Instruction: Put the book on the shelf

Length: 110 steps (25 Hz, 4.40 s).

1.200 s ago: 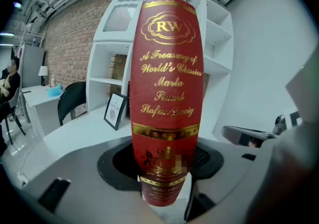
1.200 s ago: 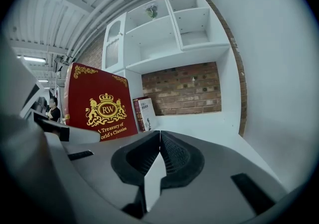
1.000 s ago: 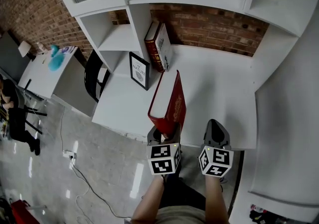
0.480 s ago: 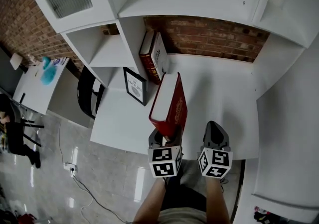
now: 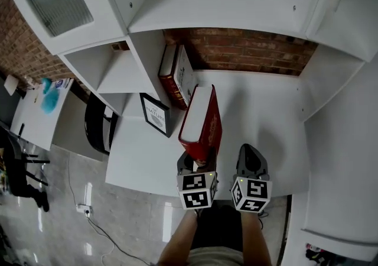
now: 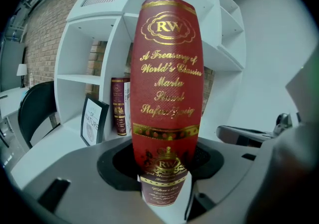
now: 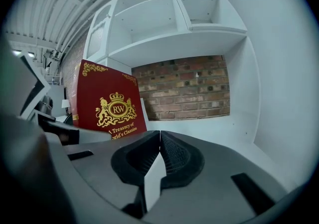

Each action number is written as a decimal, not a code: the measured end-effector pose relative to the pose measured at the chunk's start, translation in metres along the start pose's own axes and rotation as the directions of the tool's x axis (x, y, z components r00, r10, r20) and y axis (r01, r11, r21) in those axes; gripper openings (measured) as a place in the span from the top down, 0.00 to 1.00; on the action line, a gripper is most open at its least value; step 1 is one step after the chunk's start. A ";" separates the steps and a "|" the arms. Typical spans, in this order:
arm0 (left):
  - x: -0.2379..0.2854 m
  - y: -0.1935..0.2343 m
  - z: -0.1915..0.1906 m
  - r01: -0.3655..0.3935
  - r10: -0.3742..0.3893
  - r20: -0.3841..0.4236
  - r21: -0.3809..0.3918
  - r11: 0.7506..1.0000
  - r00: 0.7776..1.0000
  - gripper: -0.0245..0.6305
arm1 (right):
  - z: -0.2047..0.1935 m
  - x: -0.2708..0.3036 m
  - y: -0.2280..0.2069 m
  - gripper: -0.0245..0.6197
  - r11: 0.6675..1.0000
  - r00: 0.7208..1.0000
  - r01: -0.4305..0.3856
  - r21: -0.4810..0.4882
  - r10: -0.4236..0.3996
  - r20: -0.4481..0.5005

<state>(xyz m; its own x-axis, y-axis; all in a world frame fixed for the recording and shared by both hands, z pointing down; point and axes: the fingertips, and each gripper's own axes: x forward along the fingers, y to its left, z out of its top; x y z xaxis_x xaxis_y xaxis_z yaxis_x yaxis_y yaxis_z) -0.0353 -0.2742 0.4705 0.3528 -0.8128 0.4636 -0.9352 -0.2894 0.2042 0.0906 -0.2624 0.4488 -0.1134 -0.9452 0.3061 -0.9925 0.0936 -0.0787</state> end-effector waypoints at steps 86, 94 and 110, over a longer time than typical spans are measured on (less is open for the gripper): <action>0.251 0.020 0.033 -0.210 0.201 0.089 0.100 0.973 0.975 0.59 | 0.000 0.170 -0.099 0.94 0.998 0.995 -0.050 0.028 0.052 -0.089; 0.261 0.025 0.037 -0.217 0.206 0.100 0.115 0.969 0.973 0.59 | -0.003 0.173 -0.102 0.94 0.998 0.995 -0.045 0.035 0.048 -0.090; 0.247 0.017 0.058 -0.238 0.212 0.209 0.109 0.965 0.955 0.50 | -0.005 0.170 -0.104 0.94 0.998 0.994 -0.049 0.037 0.052 -0.091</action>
<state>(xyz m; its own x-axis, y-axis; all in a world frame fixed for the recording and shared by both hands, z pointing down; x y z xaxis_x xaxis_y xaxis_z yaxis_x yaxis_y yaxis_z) 0.0337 -0.5090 0.5384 0.1319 -0.9429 0.3058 -0.9900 -0.1408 -0.0071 0.1742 -0.4309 0.5136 -0.1686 -0.9066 0.3869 -0.9834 0.1281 -0.1284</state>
